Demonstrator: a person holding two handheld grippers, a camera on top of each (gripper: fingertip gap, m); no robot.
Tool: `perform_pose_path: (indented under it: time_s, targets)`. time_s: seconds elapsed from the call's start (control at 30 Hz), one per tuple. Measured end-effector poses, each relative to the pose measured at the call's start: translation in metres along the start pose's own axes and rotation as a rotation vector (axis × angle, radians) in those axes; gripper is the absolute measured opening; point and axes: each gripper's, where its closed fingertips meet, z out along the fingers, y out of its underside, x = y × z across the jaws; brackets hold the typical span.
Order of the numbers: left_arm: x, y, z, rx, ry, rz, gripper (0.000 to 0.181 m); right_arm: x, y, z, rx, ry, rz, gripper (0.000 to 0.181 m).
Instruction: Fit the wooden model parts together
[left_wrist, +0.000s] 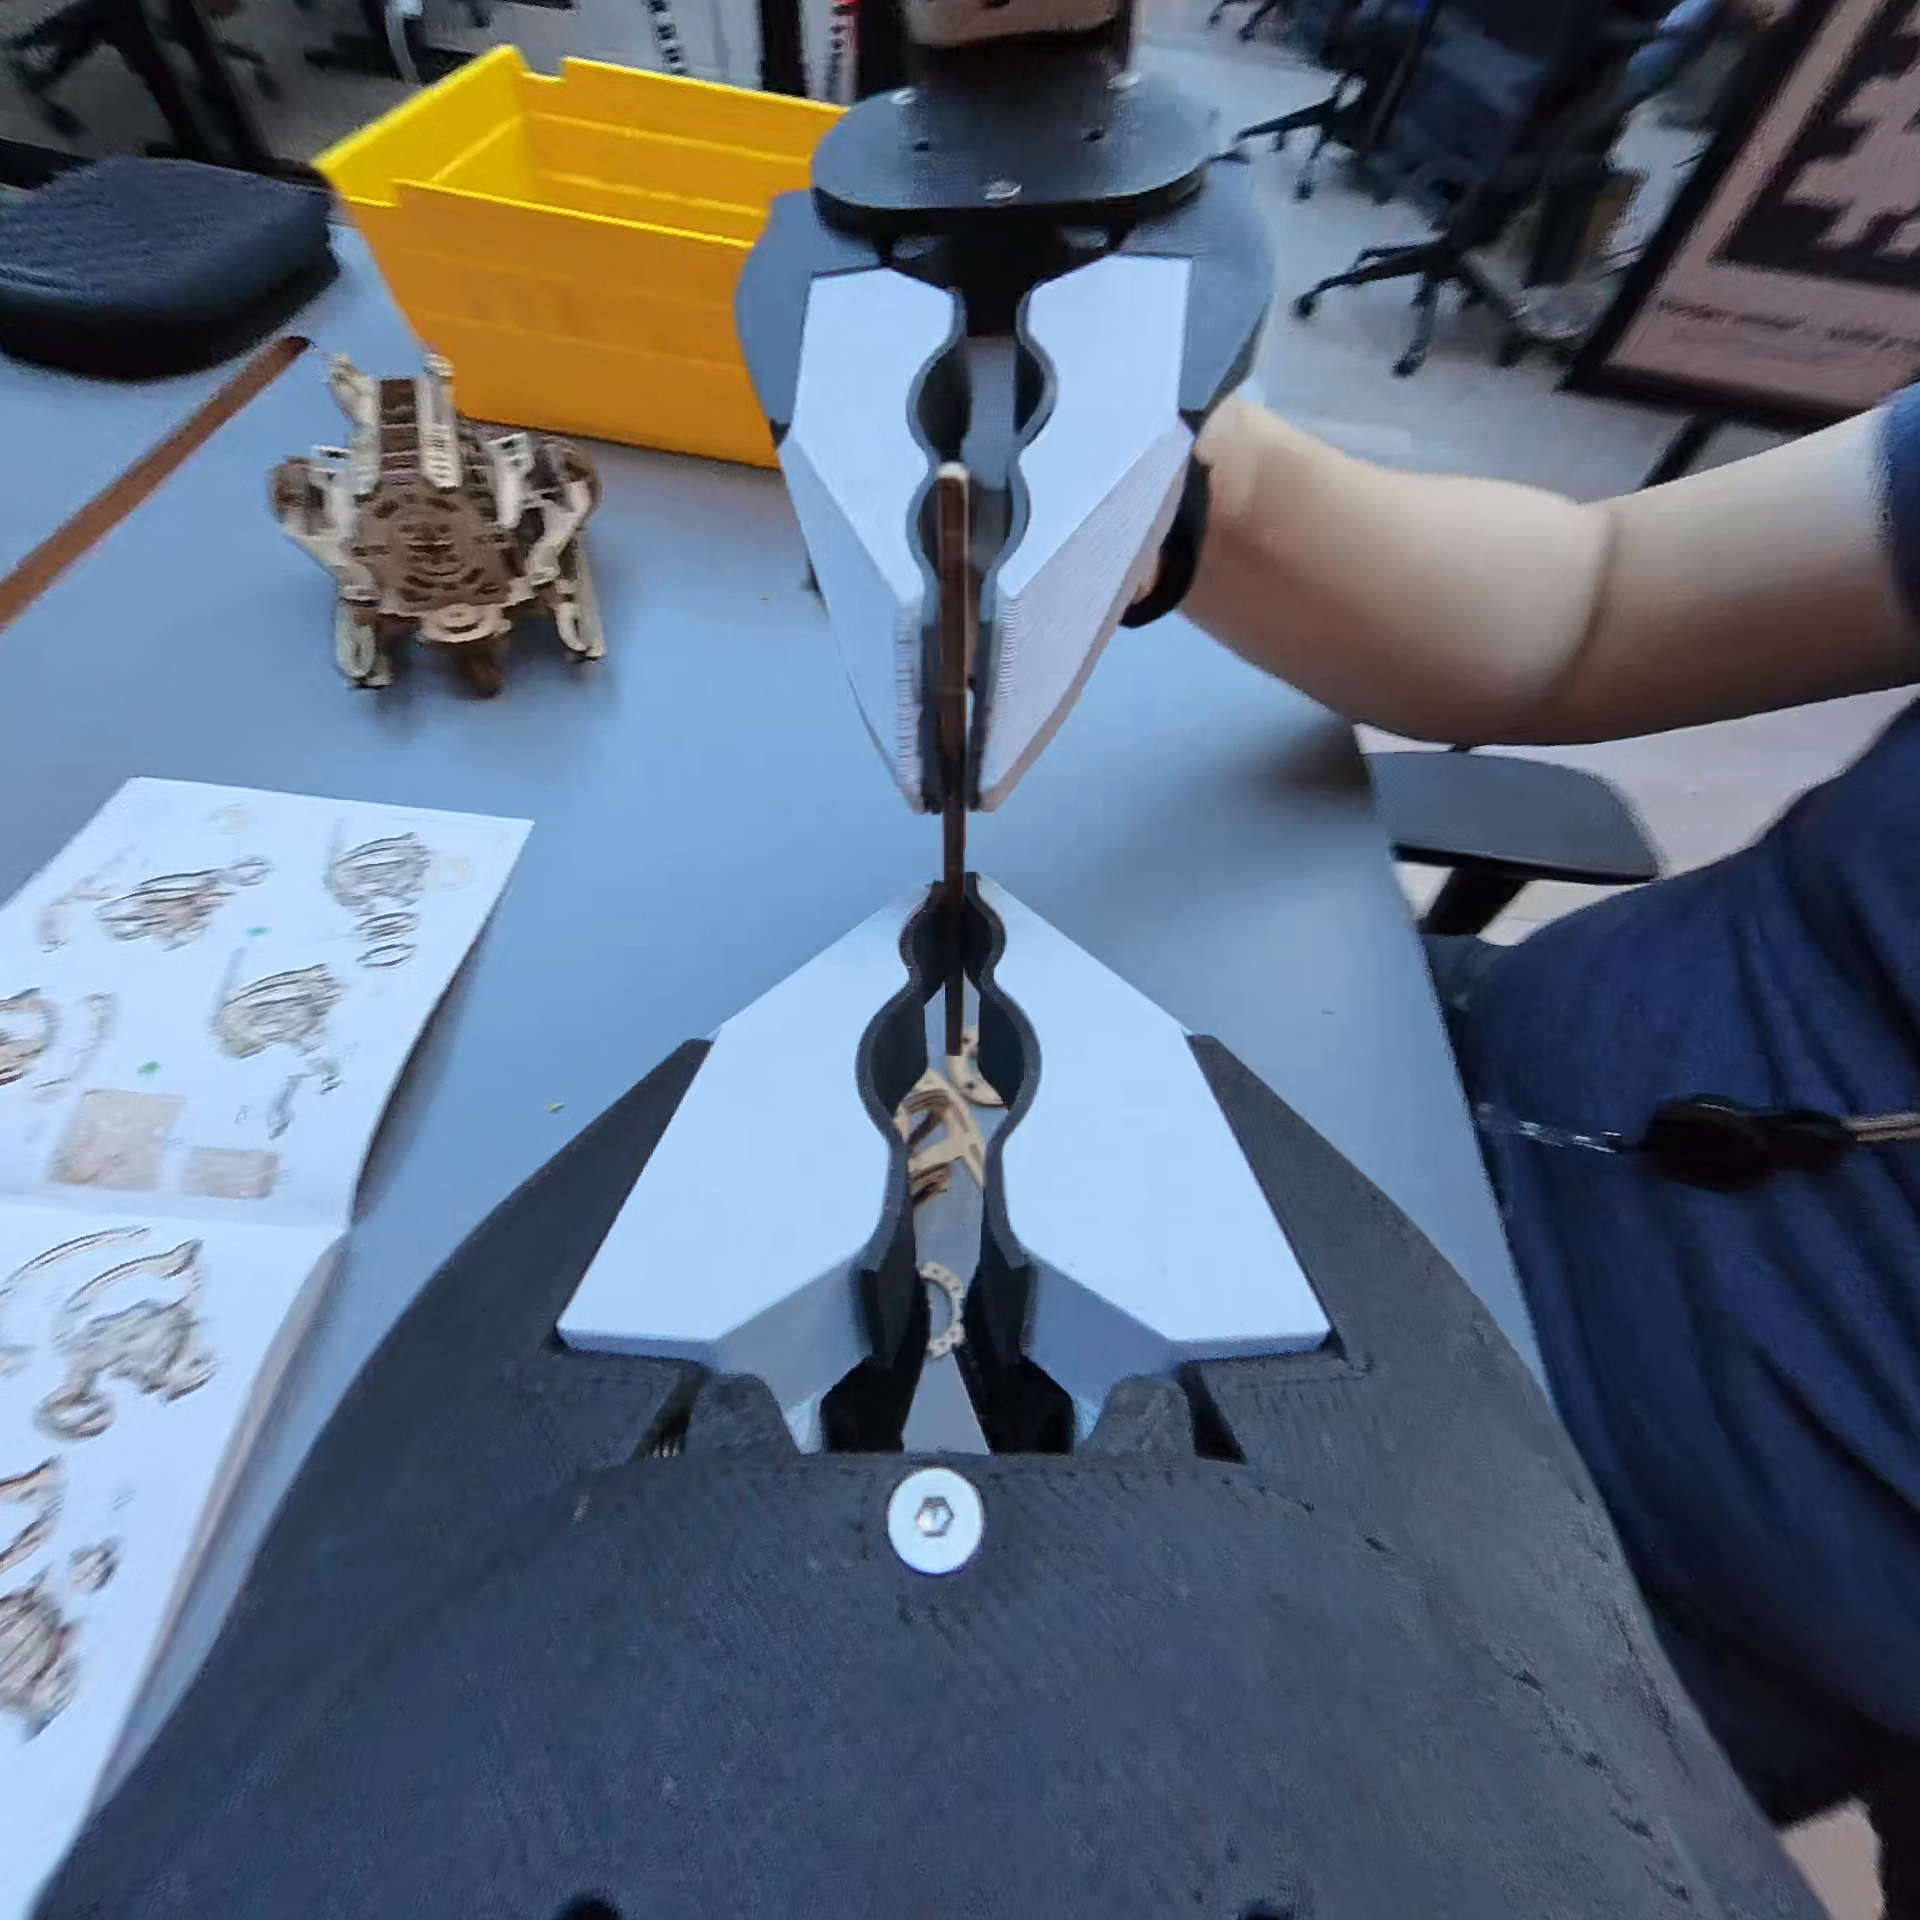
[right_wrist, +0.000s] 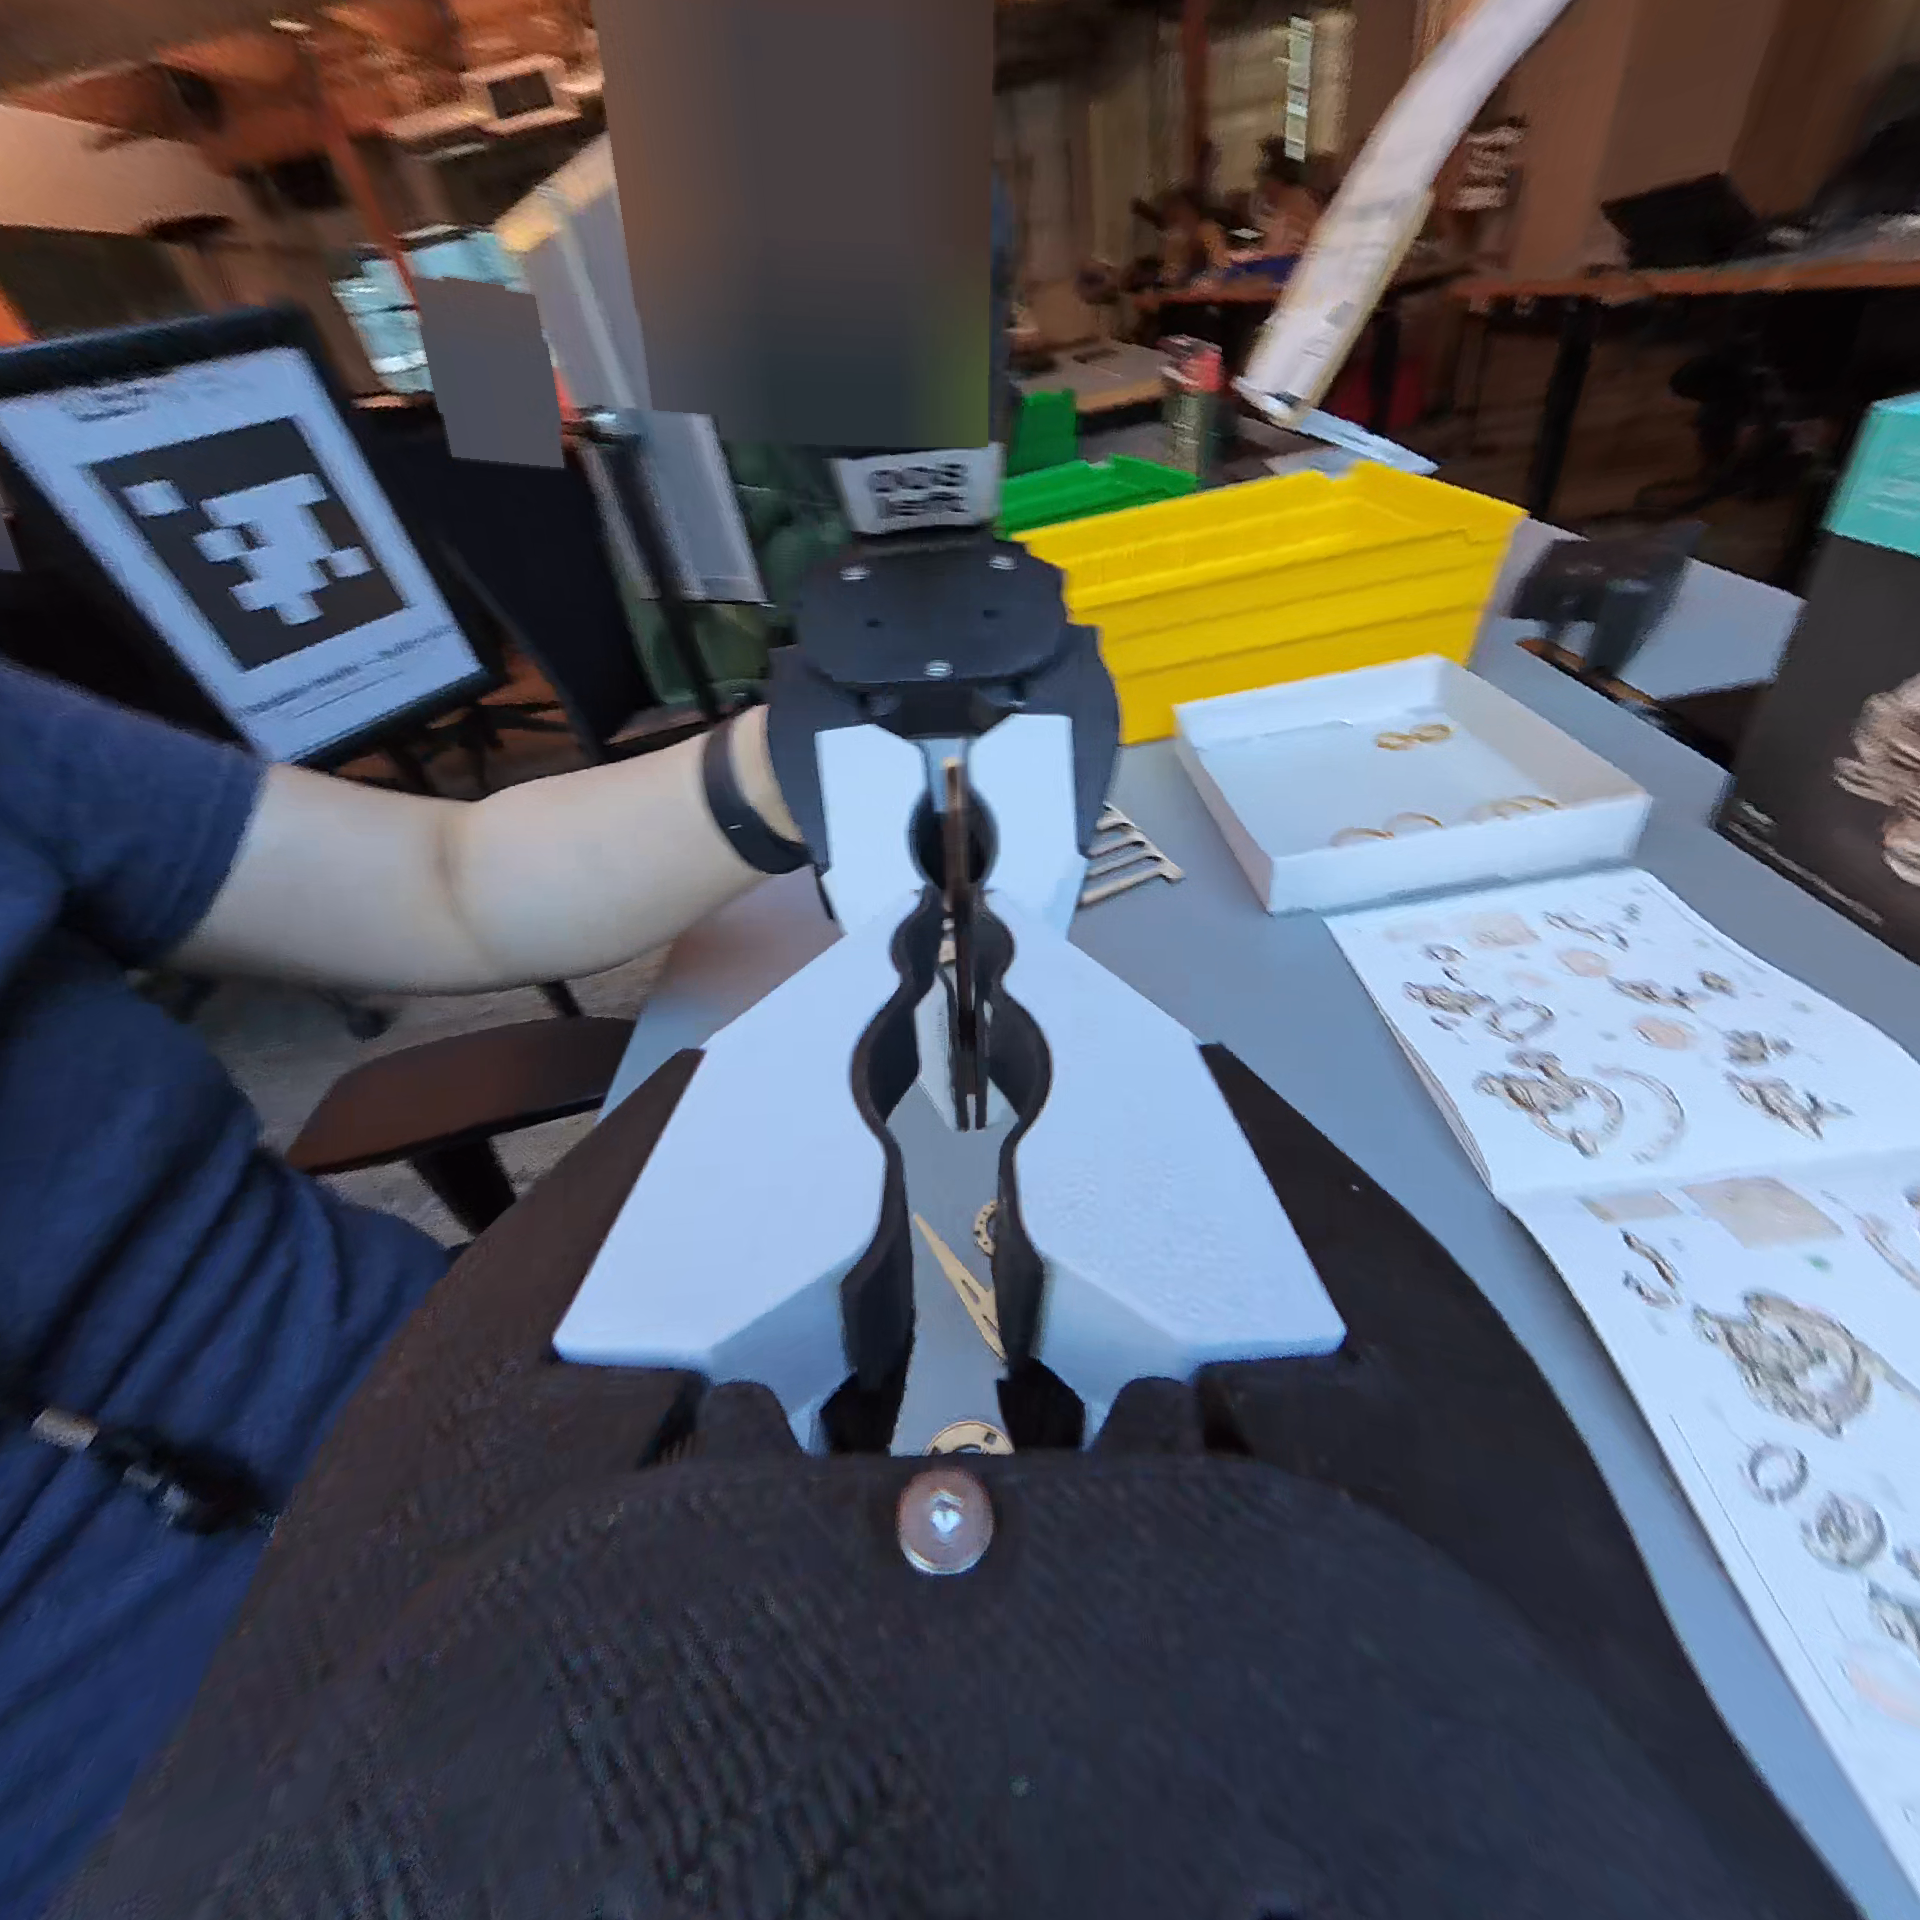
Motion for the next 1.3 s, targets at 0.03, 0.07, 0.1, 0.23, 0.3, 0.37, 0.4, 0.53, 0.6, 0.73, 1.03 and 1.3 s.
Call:
perform_pose_path:
  time_s: [0.03,0.07,0.1,0.23,0.3,0.37,0.4,0.53,0.6,0.73,1.03,1.3]
  targets:
    - [0.003,-0.002,0.000,0.002,0.036,-0.013,0.000,-0.004,-0.003,-0.003,0.012,-0.050,-0.018,0.014]
    - [0.003,-0.002,0.000,-0.008,0.057,-0.016,0.000,-0.007,-0.005,-0.006,0.019,-0.098,-0.020,0.018]
    - [0.005,-0.003,0.001,-0.023,0.079,-0.019,0.000,-0.005,-0.005,-0.007,0.003,-0.121,-0.003,0.016]
    - [0.005,-0.003,0.005,-0.095,0.113,-0.033,0.000,0.001,0.001,-0.007,-0.082,-0.177,0.008,0.016]
    - [0.010,-0.003,0.006,-0.116,0.164,-0.053,0.000,-0.008,0.005,-0.008,-0.092,-0.264,-0.017,0.018]
    - [0.020,-0.001,0.006,-0.130,0.242,-0.064,0.000,-0.012,0.009,-0.011,-0.088,-0.330,-0.073,0.019]
    - [0.024,0.000,0.006,-0.138,0.284,-0.069,0.000,-0.013,0.011,-0.013,-0.080,-0.357,-0.092,0.018]
    - [0.045,0.003,0.004,-0.166,0.465,-0.115,0.000,-0.027,0.012,-0.016,-0.025,-0.519,-0.136,0.004]
    - [0.052,0.002,0.003,-0.173,0.529,-0.129,0.000,-0.031,0.011,-0.011,-0.017,-0.542,-0.159,0.004]
    - [0.052,-0.011,-0.003,-0.071,0.570,-0.190,0.000,-0.031,-0.001,-0.013,0.028,-0.563,-0.179,0.003]
    - [0.032,-0.023,-0.024,0.206,0.542,-0.312,0.000,-0.013,-0.020,-0.015,0.171,-0.493,-0.219,0.005]
    - [0.051,-0.025,-0.031,0.148,0.734,-0.418,0.000,-0.027,-0.004,0.006,0.025,-0.457,-0.357,0.008]
